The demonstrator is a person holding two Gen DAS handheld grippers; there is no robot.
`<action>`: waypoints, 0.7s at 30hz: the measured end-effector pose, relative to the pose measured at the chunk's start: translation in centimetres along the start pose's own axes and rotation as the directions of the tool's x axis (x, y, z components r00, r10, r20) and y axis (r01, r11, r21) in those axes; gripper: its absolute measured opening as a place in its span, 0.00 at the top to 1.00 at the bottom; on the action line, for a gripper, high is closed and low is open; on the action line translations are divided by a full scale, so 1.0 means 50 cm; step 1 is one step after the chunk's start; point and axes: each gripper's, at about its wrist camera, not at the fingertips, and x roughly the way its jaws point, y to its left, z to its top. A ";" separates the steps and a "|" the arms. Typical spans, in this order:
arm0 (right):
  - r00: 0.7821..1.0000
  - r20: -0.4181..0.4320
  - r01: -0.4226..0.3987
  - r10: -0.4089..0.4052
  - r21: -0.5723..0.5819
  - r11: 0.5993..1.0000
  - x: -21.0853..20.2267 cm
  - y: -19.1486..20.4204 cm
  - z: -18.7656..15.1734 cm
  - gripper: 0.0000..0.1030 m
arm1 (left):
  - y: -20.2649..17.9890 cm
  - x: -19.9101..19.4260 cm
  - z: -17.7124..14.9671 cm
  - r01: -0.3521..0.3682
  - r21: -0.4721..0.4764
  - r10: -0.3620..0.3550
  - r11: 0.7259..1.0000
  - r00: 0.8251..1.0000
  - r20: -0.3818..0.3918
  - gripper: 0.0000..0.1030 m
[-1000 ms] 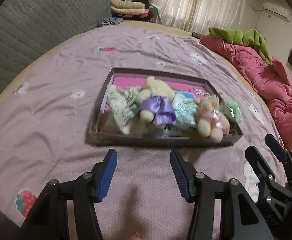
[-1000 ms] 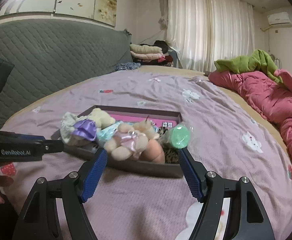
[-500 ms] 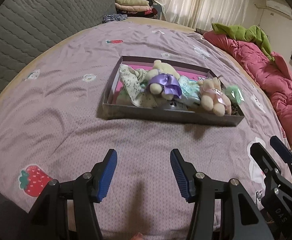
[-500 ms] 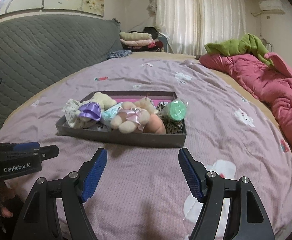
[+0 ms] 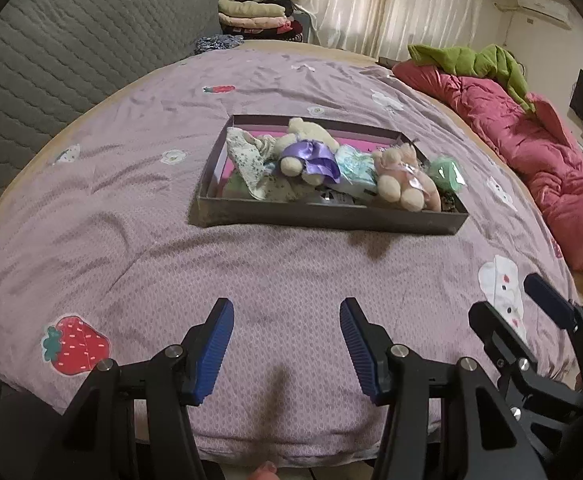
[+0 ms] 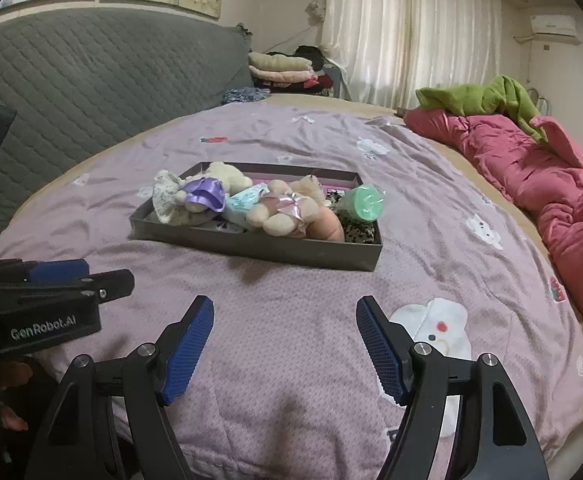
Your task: Organize soft objects
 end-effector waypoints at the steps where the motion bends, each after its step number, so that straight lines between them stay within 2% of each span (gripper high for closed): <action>1: 1.000 0.002 -0.001 0.001 -0.001 1.000 -0.001 0.000 0.000 0.27 | -0.001 0.002 -0.002 0.001 0.000 -0.001 1.000 1.000 -0.004 0.47; 21: 0.999 -0.036 -0.029 0.031 0.049 0.998 0.031 -0.025 -0.021 0.27 | -0.007 0.032 -0.018 -0.048 0.019 0.048 0.999 0.998 -0.046 0.47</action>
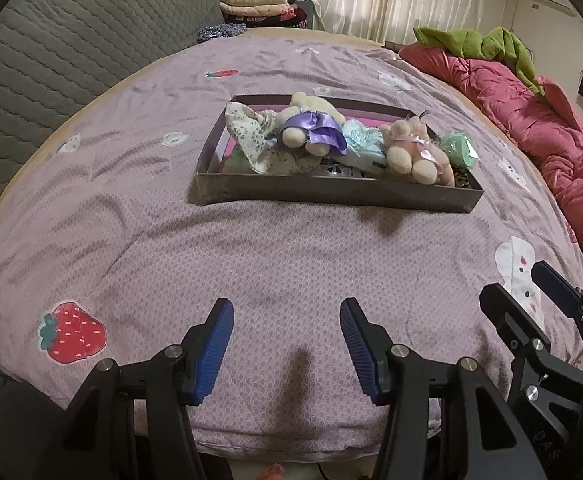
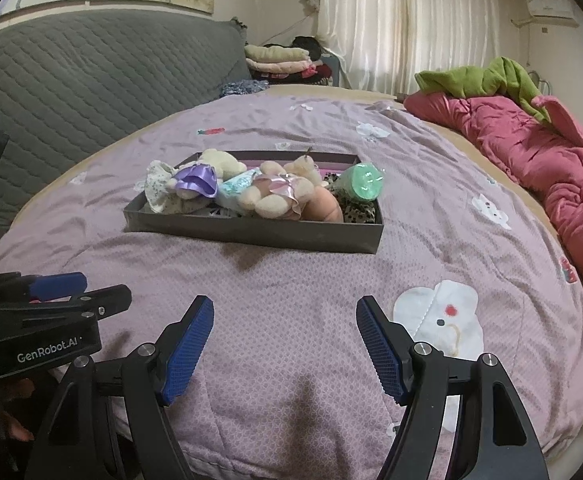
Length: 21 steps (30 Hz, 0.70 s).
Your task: Organize soft objects
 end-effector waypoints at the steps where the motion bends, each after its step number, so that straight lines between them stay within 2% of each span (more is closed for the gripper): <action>1: 1.000 0.000 -0.001 0.001 0.001 1.000 0.001 -0.001 0.000 0.27 | -0.001 0.000 0.000 -0.003 0.002 0.003 1.000 1.000 0.000 0.47; 21: 1.000 -0.007 -0.016 0.016 -0.005 1.000 0.014 0.004 0.000 0.27 | -0.007 0.001 -0.001 -0.019 0.018 0.019 1.000 1.000 -0.014 0.47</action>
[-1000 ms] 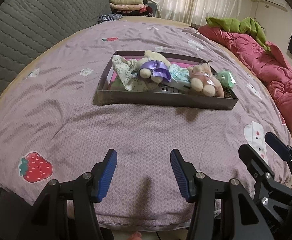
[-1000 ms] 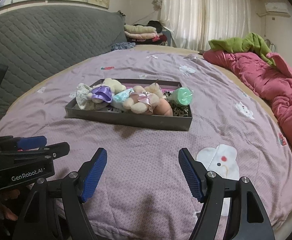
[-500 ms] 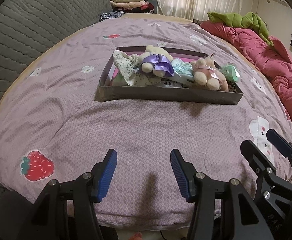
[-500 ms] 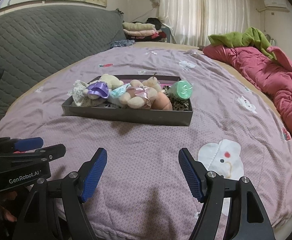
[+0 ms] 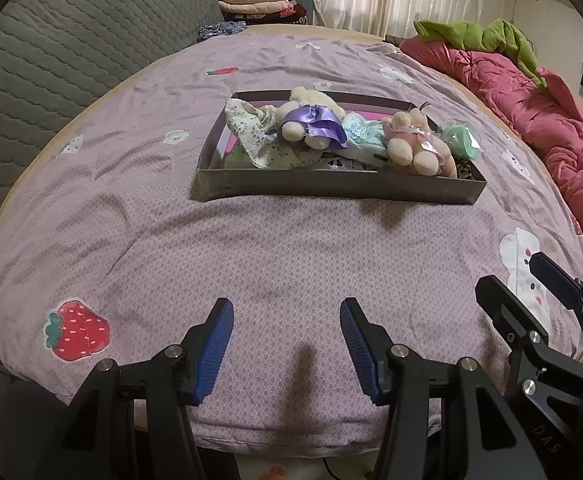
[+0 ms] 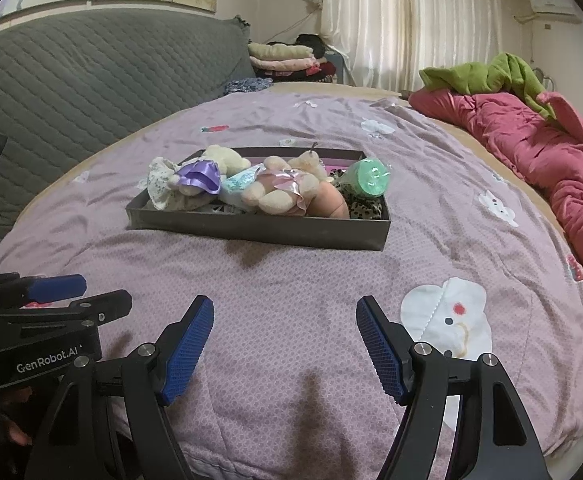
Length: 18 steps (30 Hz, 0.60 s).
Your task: Organize soft objects
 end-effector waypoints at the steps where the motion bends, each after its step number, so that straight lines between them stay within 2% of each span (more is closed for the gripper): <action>1: 1.000 -0.001 -0.001 0.001 -0.001 1.000 0.000 0.000 0.000 0.27 | -0.001 0.001 0.000 0.000 0.003 0.000 1.000 1.000 -0.002 0.47; 18: 1.000 -0.010 -0.001 0.001 0.002 1.000 0.008 -0.003 -0.004 0.27 | 0.000 0.009 -0.003 -0.021 0.004 0.021 1.000 1.000 -0.007 0.47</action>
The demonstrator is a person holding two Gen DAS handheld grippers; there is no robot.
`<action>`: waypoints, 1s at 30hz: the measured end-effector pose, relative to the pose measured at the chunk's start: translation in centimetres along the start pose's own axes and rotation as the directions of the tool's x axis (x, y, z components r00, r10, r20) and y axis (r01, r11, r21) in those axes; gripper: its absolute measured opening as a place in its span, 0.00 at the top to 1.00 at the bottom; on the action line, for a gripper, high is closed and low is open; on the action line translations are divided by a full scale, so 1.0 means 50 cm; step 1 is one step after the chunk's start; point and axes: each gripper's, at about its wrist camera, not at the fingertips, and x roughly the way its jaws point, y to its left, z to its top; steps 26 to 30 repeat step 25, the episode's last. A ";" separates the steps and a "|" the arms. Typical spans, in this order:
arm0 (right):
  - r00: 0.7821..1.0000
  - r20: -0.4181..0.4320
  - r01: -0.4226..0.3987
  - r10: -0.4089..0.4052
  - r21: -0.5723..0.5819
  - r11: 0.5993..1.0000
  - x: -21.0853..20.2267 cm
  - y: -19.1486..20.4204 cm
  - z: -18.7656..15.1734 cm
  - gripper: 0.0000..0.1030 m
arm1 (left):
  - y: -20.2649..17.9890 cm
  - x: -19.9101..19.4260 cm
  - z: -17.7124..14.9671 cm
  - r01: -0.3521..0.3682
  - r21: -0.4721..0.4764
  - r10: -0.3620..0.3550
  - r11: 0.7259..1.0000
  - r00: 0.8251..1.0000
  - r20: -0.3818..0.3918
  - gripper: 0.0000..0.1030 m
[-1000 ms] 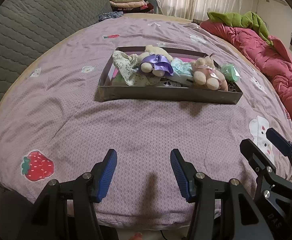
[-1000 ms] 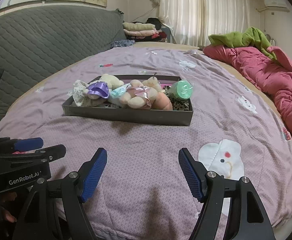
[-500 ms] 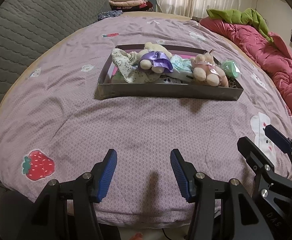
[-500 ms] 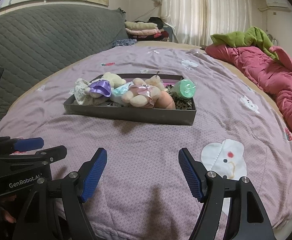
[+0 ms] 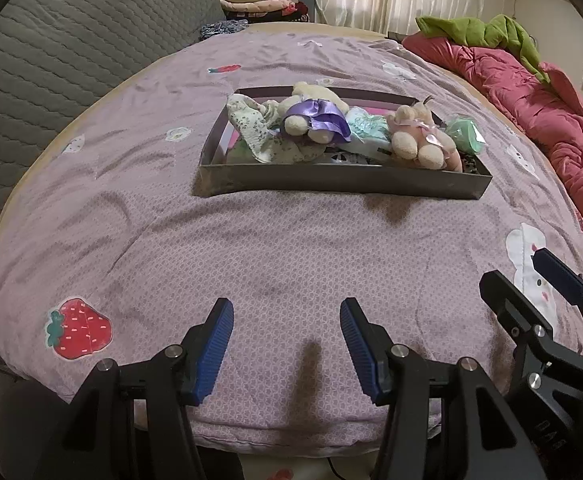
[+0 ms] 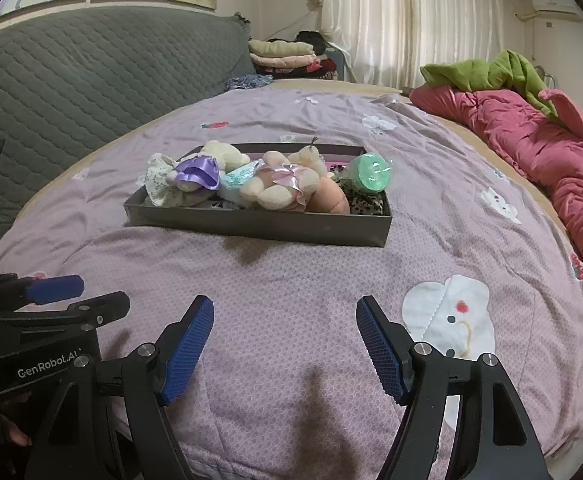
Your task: Organize soft objects
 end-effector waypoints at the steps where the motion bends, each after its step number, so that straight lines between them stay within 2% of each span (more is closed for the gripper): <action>1: 1.000 0.000 0.000 0.000 -0.001 1.000 0.000 0.000 0.000 0.27 | 0.001 0.001 0.000 -0.001 -0.001 0.001 1.000 1.000 0.000 0.47; 30: 1.000 -0.012 -0.005 0.005 0.010 1.000 0.015 -0.006 -0.001 0.27 | 0.004 0.030 -0.010 -0.016 -0.005 0.016 1.000 0.999 -0.040 0.47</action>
